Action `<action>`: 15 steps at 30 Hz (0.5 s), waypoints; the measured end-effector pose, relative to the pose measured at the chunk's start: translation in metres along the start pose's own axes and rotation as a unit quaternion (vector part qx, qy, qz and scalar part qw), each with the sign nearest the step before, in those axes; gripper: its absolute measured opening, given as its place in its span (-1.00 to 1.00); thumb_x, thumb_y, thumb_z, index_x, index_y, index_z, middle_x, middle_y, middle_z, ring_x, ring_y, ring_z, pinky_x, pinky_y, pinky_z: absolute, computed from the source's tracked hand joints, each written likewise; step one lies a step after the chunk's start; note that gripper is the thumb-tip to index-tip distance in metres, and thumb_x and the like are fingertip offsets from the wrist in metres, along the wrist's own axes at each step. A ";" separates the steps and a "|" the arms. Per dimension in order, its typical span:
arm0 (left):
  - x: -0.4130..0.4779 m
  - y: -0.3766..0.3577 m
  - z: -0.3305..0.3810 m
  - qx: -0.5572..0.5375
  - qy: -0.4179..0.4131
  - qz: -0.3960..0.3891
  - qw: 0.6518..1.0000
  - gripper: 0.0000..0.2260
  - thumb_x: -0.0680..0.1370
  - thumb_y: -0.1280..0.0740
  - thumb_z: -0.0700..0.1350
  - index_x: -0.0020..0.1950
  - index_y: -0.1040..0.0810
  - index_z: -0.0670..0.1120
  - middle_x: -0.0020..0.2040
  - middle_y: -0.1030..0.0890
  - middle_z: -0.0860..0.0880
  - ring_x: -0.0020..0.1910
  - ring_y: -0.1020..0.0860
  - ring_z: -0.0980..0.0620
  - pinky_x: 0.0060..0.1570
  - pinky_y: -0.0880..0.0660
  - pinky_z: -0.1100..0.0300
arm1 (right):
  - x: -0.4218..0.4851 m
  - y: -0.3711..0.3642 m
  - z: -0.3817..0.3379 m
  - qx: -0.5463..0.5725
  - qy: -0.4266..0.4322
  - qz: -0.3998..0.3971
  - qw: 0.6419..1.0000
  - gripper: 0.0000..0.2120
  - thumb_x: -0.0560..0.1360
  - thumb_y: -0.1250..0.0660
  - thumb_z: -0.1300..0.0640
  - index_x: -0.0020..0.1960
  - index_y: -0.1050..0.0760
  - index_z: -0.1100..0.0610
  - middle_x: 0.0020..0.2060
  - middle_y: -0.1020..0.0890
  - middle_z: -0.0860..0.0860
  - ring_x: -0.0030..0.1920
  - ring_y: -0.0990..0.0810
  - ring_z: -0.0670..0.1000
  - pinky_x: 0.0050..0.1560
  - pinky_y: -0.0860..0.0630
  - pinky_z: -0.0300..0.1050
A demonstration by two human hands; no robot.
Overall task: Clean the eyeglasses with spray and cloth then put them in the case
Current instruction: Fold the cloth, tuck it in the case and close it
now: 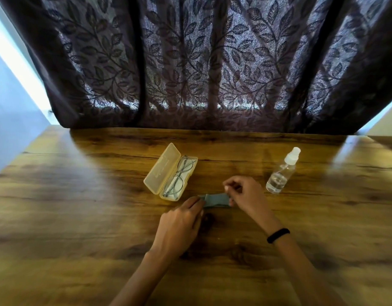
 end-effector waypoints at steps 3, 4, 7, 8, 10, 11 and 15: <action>0.001 -0.005 0.005 -0.006 -0.003 -0.003 1.000 -0.70 0.59 -0.14 0.02 0.32 -0.37 0.07 0.32 -0.45 0.10 -0.06 -0.59 0.16 -0.31 -0.40 0.45 | -0.009 0.001 0.009 -0.057 0.013 0.001 0.998 -0.88 0.49 -0.31 0.13 0.01 -0.55 0.02 -0.18 -0.48 -0.20 -0.24 -0.52 -0.19 -0.37 -0.44 -0.42; 0.002 -0.005 0.006 -0.009 0.001 0.000 1.000 -0.70 0.58 -0.14 0.02 0.32 -0.37 0.06 0.30 -0.46 0.09 -0.07 -0.59 0.16 -0.31 -0.42 0.43 | -0.011 -0.002 0.011 -0.084 0.022 -0.004 0.996 -0.87 0.49 -0.31 0.11 0.02 -0.55 0.00 -0.15 -0.47 -0.20 -0.18 -0.48 -0.18 -0.33 -0.37 -0.44; 0.007 -0.005 0.006 -0.003 0.008 0.010 1.000 -0.68 0.58 -0.15 0.03 0.34 -0.34 0.06 0.27 -0.48 0.08 -0.06 -0.58 0.15 -0.26 -0.51 0.34 | -0.016 -0.007 0.015 -0.113 0.037 0.003 0.993 -0.84 0.48 -0.32 0.09 0.06 -0.54 -0.01 -0.09 -0.45 -0.14 -0.11 -0.41 -0.18 -0.26 -0.26 -0.45; 0.010 -0.005 0.006 -0.003 0.008 0.011 1.000 -0.68 0.58 -0.15 0.03 0.34 -0.34 0.06 0.26 -0.49 0.08 -0.05 -0.57 0.15 -0.25 -0.53 0.33 | -0.016 -0.007 0.016 -0.112 0.037 0.009 0.993 -0.83 0.48 -0.33 0.10 0.07 -0.53 -0.01 -0.09 -0.45 -0.13 -0.12 -0.41 -0.19 -0.26 -0.27 -0.45; 0.014 -0.005 0.006 -0.005 0.009 0.014 1.000 -0.68 0.58 -0.15 0.00 0.34 -0.34 0.04 0.24 -0.49 0.06 -0.04 -0.57 0.14 -0.23 -0.54 0.31 | -0.017 -0.008 0.017 -0.114 0.032 0.017 0.993 -0.81 0.47 -0.33 0.11 0.08 -0.51 0.01 -0.11 -0.45 -0.12 -0.17 -0.40 -0.21 -0.27 -0.29 -0.43; 0.017 -0.004 0.006 -0.006 0.011 0.016 1.000 -0.69 0.59 -0.15 -0.02 0.33 -0.35 0.03 0.23 -0.50 0.05 -0.04 -0.57 0.13 -0.22 -0.56 0.29 | -0.017 -0.008 0.018 -0.116 0.028 0.017 0.993 -0.80 0.47 -0.33 0.11 0.09 -0.51 0.02 -0.11 -0.45 -0.12 -0.17 -0.40 -0.20 -0.24 -0.31 -0.41; 0.028 -0.002 0.004 0.007 0.027 0.021 0.999 -0.74 0.58 -0.17 -0.08 0.27 -0.42 -0.04 0.18 -0.52 0.01 -0.05 -0.58 0.06 -0.21 -0.55 0.24 | -0.018 -0.011 0.022 -0.116 0.014 0.007 0.993 -0.75 0.46 -0.35 0.13 0.13 -0.49 0.01 -0.11 -0.44 -0.13 -0.23 -0.38 -0.23 -0.31 -0.30 -0.41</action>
Point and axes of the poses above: each hand's wrist, its own x-axis towards the middle knuckle, its own y-axis out of the back of the hand, z = x × y, the point moved 7 cm from there along x, towards the middle knuckle
